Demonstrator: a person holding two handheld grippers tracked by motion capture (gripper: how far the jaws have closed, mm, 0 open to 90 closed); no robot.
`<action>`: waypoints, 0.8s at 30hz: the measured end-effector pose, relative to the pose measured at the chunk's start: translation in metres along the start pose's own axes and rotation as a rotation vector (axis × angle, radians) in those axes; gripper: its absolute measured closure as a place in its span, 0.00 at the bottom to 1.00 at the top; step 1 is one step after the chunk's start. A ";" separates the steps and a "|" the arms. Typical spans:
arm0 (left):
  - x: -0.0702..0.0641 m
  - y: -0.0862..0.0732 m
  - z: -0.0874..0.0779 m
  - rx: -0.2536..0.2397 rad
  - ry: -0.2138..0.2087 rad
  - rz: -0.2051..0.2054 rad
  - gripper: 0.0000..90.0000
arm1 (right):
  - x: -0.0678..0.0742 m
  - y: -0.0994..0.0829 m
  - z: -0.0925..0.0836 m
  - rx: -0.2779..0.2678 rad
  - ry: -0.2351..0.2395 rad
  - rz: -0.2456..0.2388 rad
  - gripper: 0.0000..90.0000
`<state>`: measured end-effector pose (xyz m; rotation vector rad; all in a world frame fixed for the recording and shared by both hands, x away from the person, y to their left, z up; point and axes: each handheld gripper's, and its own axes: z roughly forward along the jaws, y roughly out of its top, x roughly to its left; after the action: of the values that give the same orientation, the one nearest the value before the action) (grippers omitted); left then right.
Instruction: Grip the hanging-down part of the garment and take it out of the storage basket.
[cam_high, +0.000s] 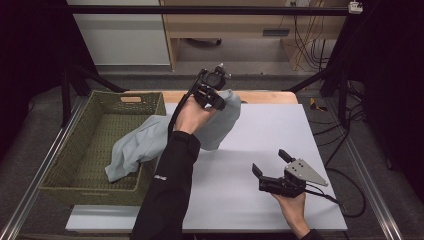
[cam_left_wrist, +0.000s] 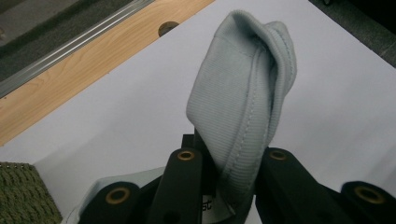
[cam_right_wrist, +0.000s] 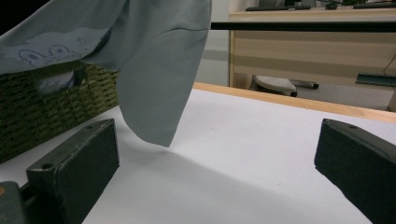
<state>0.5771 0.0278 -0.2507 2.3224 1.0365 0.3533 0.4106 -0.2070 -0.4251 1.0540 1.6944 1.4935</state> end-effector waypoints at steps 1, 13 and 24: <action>0.000 0.000 0.000 0.001 0.000 0.000 0.91 | 0.000 0.000 0.000 0.003 0.001 0.006 0.00; 0.000 0.001 -0.002 0.010 0.000 0.005 0.91 | 0.000 0.004 0.000 0.006 0.023 0.032 0.00; 0.000 0.002 -0.009 0.012 0.011 0.007 0.91 | 0.013 0.015 0.012 -0.015 0.067 0.016 0.00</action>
<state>0.5743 0.0306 -0.2419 2.3376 1.0379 0.3642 0.4168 -0.1891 -0.4114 1.0226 1.7218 1.5659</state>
